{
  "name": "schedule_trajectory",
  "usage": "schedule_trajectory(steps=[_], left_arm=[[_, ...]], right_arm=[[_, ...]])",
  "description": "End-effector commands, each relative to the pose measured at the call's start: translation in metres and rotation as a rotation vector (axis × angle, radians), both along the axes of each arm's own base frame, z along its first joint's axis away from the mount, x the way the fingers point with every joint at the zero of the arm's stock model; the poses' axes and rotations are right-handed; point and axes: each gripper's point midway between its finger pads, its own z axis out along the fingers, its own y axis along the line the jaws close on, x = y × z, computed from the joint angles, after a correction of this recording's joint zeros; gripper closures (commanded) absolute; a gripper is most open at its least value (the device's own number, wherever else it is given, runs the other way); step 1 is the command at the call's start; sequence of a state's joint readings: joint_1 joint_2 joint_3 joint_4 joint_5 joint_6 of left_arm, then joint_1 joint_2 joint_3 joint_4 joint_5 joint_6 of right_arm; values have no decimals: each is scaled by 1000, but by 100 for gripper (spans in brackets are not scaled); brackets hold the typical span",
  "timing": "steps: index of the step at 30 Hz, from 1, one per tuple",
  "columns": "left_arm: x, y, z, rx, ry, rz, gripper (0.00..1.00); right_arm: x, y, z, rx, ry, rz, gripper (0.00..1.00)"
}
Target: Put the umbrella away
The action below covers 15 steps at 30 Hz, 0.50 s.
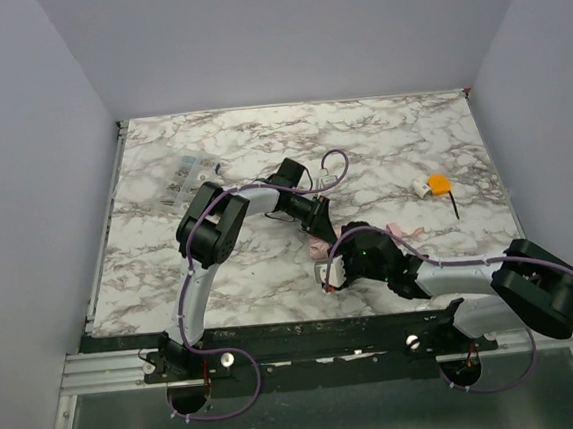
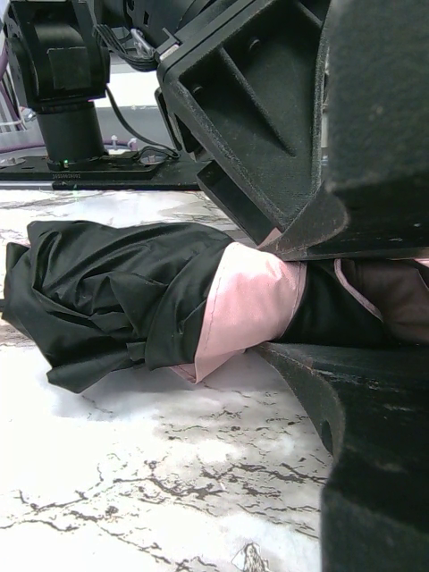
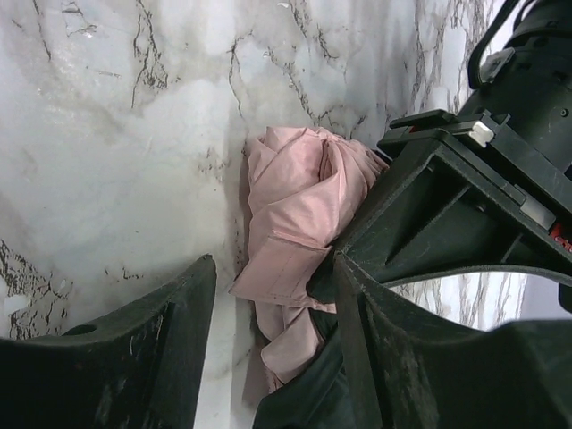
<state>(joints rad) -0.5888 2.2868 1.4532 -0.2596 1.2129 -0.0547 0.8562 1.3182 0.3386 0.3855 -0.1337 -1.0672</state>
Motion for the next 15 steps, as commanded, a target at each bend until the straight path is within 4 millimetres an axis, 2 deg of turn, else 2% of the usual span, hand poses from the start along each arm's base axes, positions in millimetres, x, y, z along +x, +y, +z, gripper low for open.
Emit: schedule_trajectory(steps=[1, 7, 12, 15], left_arm=[[-43, 45, -95, 378, 179, 41, 98], [-43, 45, -95, 376, 176, 41, 98], [-43, 45, -95, 372, 175, 42, 98], [-43, 45, -95, 372, 175, 42, 98]], right_arm=[[6, -1, 5, 73, -14, -73, 45], [14, 0, 11, 115, -8, -138, 56], [14, 2, 15, 129, 36, -167, 72], [15, 2, 16, 134, 52, -184, 79]])
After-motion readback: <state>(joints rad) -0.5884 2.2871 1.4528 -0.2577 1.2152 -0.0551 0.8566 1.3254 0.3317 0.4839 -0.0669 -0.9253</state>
